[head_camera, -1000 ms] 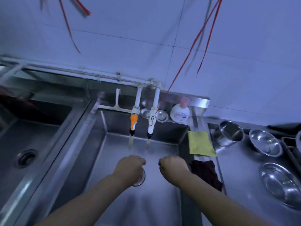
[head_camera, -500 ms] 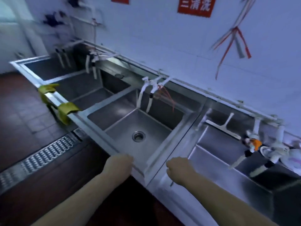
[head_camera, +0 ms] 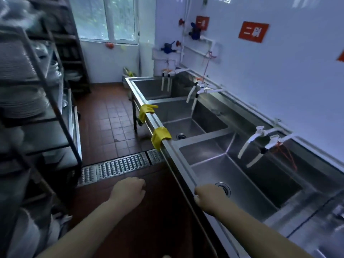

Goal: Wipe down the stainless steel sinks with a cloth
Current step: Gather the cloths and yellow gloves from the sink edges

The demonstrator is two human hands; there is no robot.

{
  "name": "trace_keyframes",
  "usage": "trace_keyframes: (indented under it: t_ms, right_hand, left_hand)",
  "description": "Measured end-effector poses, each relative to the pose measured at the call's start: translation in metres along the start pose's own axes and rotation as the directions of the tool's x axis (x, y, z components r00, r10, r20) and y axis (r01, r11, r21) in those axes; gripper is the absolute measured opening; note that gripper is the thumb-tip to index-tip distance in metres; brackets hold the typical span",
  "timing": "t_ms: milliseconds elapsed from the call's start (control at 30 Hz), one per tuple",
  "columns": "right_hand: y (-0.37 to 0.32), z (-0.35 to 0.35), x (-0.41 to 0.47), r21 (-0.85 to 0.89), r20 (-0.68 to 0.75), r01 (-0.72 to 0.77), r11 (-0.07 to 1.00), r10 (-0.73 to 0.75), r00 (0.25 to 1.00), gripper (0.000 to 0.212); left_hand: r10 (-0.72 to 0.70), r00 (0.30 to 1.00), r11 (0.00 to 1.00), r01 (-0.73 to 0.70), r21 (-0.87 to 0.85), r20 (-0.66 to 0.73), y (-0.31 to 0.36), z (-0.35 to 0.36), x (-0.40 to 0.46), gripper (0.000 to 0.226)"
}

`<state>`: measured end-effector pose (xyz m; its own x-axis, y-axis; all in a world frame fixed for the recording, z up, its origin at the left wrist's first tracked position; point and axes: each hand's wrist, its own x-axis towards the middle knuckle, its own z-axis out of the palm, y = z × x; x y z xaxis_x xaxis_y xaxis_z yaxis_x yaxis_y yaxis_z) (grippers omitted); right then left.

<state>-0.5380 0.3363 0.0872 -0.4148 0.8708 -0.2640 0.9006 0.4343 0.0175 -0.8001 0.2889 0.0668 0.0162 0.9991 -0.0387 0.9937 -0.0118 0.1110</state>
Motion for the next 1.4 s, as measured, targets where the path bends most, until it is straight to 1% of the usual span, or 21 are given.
trace_keyframes:
  t_ms: [67, 167, 300, 400, 533, 667, 700, 800, 867, 933, 1067, 1167, 1267, 1400]
  right_hand:
    - [-0.006, -0.006, 0.03, -0.01, 0.0, 0.012, 1.0, -0.012, 1.0, 0.031]
    - [-0.012, -0.014, 0.082, 0.0, 0.014, 0.029, 1.0, -0.029, 0.999, 0.027]
    - [-0.013, -0.021, 0.164, 0.058, 0.031, 0.027, 0.998, -0.029, 0.999, 0.023]
    - [-0.008, -0.023, 0.225, 0.087, 0.028, 0.014, 0.996, -0.016, 0.999, 0.027]
    - [-0.001, -0.034, 0.296, 0.115, 0.015, 0.011, 0.993, -0.013, 1.0, 0.023]
    - [-0.004, -0.043, 0.348, 0.096, 0.047, 0.005, 0.995, -0.009, 0.999, 0.033]
    - [-0.006, -0.045, 0.362, 0.112, 0.049, -0.004, 0.994, -0.002, 0.999, 0.032]
    - [-0.011, -0.052, 0.404, 0.138, 0.07, -0.031, 0.99, 0.021, 0.997, 0.021]
    - [-0.015, -0.054, 0.429, 0.139, 0.093, -0.052, 0.989, 0.04, 0.995, 0.02]
    - [-0.021, -0.055, 0.454, 0.167, 0.1, -0.088, 0.982, 0.072, 0.992, 0.021]
    - [-0.031, -0.058, 0.504, 0.242, 0.119, -0.223, 0.944, 0.199, 0.973, 0.03]
    - [-0.037, -0.061, 0.534, 0.28, 0.115, -0.35, 0.894, 0.331, 0.937, 0.027]
    - [-0.046, -0.058, 0.555, 0.319, 0.115, -0.452, 0.833, 0.44, 0.891, 0.032]
    - [-0.045, -0.047, 0.567, 0.358, 0.155, -0.549, 0.755, 0.532, 0.833, 0.037]
  left_hand:
    - [-0.035, 0.999, 0.999, 0.035, 0.004, 0.004, -0.018, 0.0, 0.013, 0.026]
    - [-0.081, 0.997, 0.997, 0.081, 0.02, 0.012, -0.046, -0.002, 0.045, 0.027]
    - [-0.126, 0.991, 0.991, 0.125, 0.039, 0.04, -0.086, -0.007, 0.104, 0.027]
    - [-0.164, 0.983, 0.986, 0.161, 0.04, 0.085, -0.117, -0.012, 0.15, 0.026]
    - [-0.216, 0.972, 0.976, 0.215, 0.024, 0.096, -0.155, -0.015, 0.199, 0.024]
    - [-0.244, 0.96, 0.97, 0.244, 0.018, 0.134, -0.187, -0.012, 0.234, 0.022]
    - [-0.25, 0.958, 0.968, 0.25, 0.019, 0.143, -0.195, -0.011, 0.246, 0.022]
    - [-0.248, 0.953, 0.969, 0.247, 0.023, 0.173, -0.221, -0.01, 0.288, 0.025]
    - [-0.229, 0.955, 0.973, 0.229, 0.024, 0.191, -0.237, -0.009, 0.32, 0.025]
    - [-0.182, 0.963, 0.983, 0.181, 0.022, 0.2, -0.254, -0.007, 0.354, 0.023]
    - [-0.072, 0.978, 0.997, 0.074, -0.004, 0.196, -0.292, -0.011, 0.426, 0.028]
    - [0.013, 0.978, 1.0, -0.009, -0.019, 0.209, -0.321, -0.015, 0.475, 0.028]
    - [0.101, 0.969, 0.995, -0.096, -0.033, 0.226, -0.342, -0.015, 0.522, 0.026]
    - [0.213, 0.931, 0.977, -0.21, -0.044, 0.296, -0.335, -0.006, 0.573, 0.025]
